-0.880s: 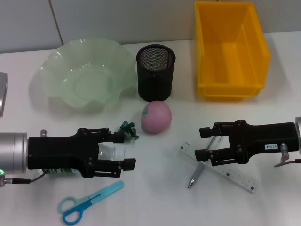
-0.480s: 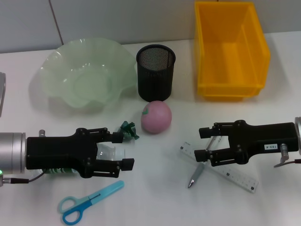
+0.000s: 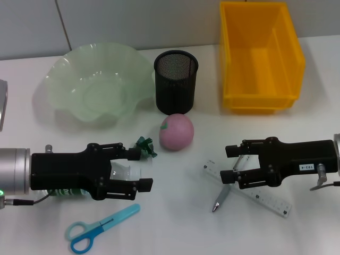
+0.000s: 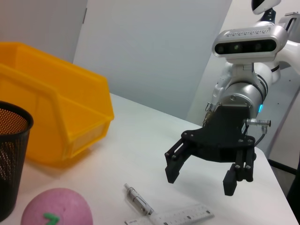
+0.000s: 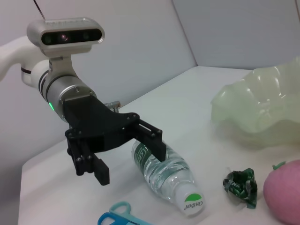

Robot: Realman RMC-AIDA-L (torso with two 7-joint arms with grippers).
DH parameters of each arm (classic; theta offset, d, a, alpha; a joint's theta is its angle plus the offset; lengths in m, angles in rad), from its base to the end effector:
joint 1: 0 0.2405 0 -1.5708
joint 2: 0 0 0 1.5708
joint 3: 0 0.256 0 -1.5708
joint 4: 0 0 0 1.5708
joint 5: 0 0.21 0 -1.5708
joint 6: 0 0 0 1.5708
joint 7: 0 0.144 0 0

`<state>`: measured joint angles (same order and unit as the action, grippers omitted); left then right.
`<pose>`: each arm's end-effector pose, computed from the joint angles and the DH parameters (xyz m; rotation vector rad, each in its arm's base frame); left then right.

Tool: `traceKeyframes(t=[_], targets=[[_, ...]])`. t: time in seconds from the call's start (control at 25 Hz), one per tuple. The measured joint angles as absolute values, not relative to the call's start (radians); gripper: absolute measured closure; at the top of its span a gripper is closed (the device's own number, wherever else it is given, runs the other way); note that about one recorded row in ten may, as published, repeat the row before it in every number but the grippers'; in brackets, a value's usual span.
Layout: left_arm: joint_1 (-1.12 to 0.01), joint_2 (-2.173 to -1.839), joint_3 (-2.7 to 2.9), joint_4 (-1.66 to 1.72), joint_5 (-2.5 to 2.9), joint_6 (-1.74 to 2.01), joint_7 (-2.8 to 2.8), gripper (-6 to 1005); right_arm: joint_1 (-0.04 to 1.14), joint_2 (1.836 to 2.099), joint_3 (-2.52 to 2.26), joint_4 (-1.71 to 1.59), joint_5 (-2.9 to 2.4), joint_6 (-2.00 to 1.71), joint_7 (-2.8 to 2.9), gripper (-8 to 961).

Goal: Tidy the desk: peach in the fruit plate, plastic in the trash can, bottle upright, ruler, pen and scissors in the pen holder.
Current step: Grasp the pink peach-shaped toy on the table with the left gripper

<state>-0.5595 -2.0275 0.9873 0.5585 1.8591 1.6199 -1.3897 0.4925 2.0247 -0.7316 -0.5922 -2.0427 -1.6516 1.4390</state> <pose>-0.2415 0.3126 -0.0251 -2.9991 -0.5811 -0.7111 0.2823 0.3024 0.0012 -2.8412 0.7916 0.6670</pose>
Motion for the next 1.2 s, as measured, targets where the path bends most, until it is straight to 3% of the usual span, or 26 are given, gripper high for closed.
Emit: traceKeyframes(t=[0.56, 1.2], targets=[[-0.565, -2.038, 0.980, 0.612, 1.858, 1.612, -1.392, 177, 0.488, 2.022, -0.732, -0.586, -2.046, -1.656, 1.444, 146], [-0.713, -2.072, 1.063, 0.658, 1.857, 1.307, -1.427, 186, 0.465, 2.016, -0.731, -0.592, -2.051, -1.652, 1.448, 146]])
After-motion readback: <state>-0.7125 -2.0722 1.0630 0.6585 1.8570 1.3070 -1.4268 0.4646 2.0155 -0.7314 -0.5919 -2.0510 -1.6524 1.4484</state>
